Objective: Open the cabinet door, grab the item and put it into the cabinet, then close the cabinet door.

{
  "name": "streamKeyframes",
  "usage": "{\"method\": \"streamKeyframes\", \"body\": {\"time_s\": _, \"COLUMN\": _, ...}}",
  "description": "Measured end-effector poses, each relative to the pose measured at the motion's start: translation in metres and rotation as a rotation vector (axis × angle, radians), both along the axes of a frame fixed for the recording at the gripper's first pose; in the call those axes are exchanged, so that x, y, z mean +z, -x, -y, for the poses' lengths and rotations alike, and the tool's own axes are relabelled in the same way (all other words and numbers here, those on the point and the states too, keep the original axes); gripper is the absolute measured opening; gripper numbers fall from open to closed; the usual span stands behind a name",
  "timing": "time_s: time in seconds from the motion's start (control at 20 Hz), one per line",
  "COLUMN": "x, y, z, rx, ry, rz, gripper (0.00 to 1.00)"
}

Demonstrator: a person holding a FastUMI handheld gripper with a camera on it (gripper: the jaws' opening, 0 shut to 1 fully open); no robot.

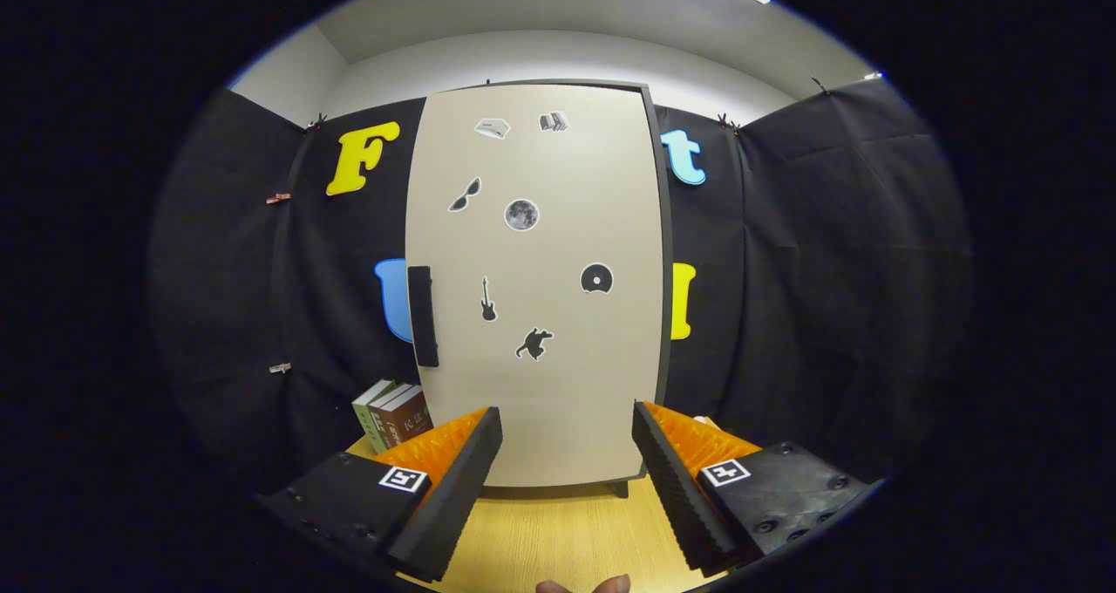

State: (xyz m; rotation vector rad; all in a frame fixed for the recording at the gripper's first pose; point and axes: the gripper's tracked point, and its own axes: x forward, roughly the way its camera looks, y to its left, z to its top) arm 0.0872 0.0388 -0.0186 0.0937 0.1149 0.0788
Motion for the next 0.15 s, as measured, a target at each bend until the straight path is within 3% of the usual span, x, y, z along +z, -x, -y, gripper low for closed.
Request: {"method": "streamKeyframes", "body": {"time_s": 0.15, "x": -0.0045, "y": 0.0009, "z": 0.0022, "rx": 0.001, "ry": 0.001, "rz": -0.002, "gripper": 0.98}}
